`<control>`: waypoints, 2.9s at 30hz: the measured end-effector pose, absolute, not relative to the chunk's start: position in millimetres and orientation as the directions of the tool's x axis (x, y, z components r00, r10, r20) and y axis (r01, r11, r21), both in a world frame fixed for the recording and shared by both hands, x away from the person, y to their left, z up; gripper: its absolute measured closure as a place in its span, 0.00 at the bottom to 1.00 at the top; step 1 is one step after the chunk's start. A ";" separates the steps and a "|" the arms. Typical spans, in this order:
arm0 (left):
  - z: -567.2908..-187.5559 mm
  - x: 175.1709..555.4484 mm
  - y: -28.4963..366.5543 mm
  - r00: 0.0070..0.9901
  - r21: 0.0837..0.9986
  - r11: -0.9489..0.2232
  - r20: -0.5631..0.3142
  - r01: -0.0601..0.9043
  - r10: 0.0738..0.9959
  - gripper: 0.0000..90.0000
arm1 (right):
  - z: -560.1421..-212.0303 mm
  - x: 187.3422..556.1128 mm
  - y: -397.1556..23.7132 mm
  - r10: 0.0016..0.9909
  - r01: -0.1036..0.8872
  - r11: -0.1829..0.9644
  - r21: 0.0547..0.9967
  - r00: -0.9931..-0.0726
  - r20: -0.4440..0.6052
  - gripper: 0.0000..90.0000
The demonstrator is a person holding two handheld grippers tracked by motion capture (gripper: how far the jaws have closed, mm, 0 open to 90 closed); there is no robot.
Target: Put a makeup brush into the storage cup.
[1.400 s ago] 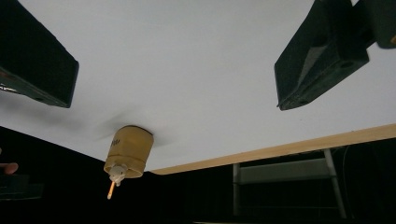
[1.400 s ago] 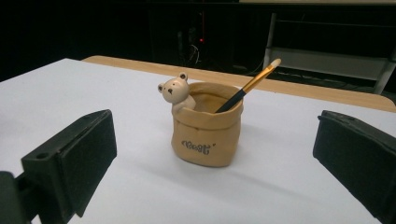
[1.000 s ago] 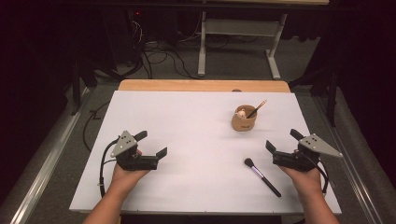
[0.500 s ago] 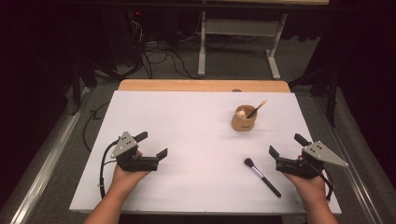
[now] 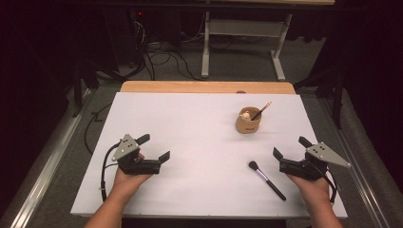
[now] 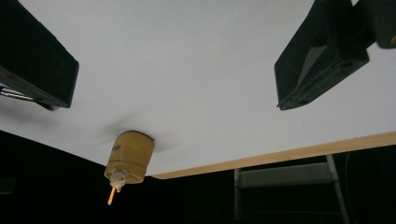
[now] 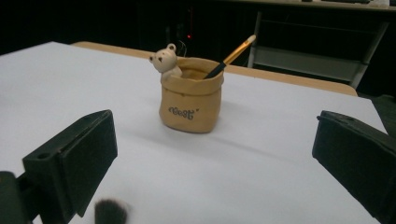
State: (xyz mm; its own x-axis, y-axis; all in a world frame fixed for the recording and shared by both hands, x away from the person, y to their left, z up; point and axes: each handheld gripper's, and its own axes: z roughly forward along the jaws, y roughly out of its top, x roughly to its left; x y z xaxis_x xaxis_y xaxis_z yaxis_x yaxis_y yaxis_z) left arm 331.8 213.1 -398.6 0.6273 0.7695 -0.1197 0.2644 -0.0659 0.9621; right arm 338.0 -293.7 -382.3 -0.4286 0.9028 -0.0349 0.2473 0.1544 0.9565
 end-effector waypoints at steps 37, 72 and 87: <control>-395.2 326.0 207.6 0.662 0.967 -0.092 -0.093 0.239 0.743 0.01 | -404.7 366.8 -290.8 0.926 0.500 0.271 0.823 -0.367 -0.082 0.08; -396.4 324.9 205.2 0.668 0.964 -0.098 -0.095 0.247 0.738 0.01 | -404.8 370.5 -288.4 0.893 0.704 0.401 0.586 -0.443 -0.079 0.17; -396.2 325.1 206.1 0.668 0.965 -0.095 -0.098 0.246 0.737 0.01 | -394.3 372.6 -282.2 0.861 0.750 0.478 0.457 -0.504 -0.072 0.22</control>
State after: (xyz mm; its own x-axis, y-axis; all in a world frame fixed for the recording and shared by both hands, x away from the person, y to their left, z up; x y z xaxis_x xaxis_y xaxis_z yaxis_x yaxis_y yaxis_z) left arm 325.1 206.1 -396.2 0.6683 0.7374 -0.0980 0.2463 -0.0950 0.9645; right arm 372.6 -282.2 -394.3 -0.5039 0.8607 -0.0724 0.7501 0.4776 0.4574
